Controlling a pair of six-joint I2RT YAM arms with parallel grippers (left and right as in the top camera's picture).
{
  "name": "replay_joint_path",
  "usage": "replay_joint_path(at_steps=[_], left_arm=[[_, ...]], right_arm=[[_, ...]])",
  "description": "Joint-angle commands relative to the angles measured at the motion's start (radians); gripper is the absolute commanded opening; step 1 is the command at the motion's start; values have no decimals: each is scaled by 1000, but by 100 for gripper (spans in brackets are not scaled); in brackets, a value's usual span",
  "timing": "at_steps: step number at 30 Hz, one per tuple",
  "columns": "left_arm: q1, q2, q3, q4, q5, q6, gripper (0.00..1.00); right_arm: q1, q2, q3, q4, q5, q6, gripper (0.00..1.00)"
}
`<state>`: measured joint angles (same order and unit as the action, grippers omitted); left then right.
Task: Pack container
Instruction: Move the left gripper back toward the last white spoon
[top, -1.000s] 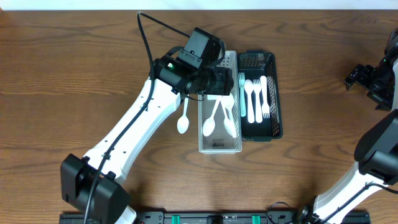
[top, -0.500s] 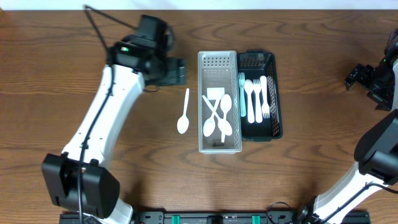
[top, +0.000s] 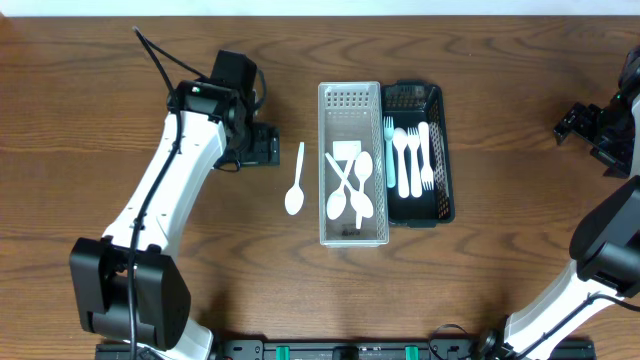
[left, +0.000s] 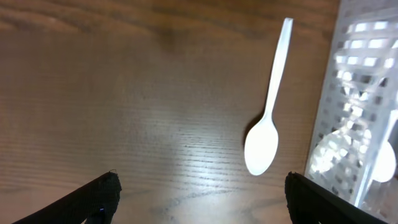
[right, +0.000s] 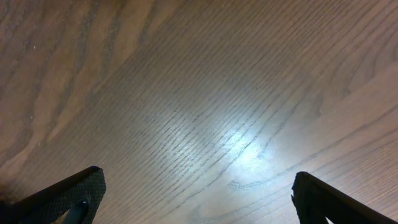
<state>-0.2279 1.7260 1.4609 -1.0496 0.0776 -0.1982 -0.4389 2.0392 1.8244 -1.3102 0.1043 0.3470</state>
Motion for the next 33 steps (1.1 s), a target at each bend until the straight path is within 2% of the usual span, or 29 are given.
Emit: replay_joint_path(at_steps=[1, 10, 16, 26, 33], left_arm=[[-2, 3, -28, 12, -14, -13, 87], [-45, 32, -137, 145, -14, 16, 87], [-75, 113, -139, 199, -10, 71, 87], [-79, 204, -139, 253, -3, 75, 87], [-79, 214, -139, 278, 73, 112, 87]], right_arm=[[7, -6, 0, 2, 3, -11, 99], [7, -6, 0, 2, 3, -11, 99], [7, -6, 0, 2, 3, -11, 99], [7, -6, 0, 2, 3, -11, 99], [7, -6, 0, 2, 3, -11, 99]])
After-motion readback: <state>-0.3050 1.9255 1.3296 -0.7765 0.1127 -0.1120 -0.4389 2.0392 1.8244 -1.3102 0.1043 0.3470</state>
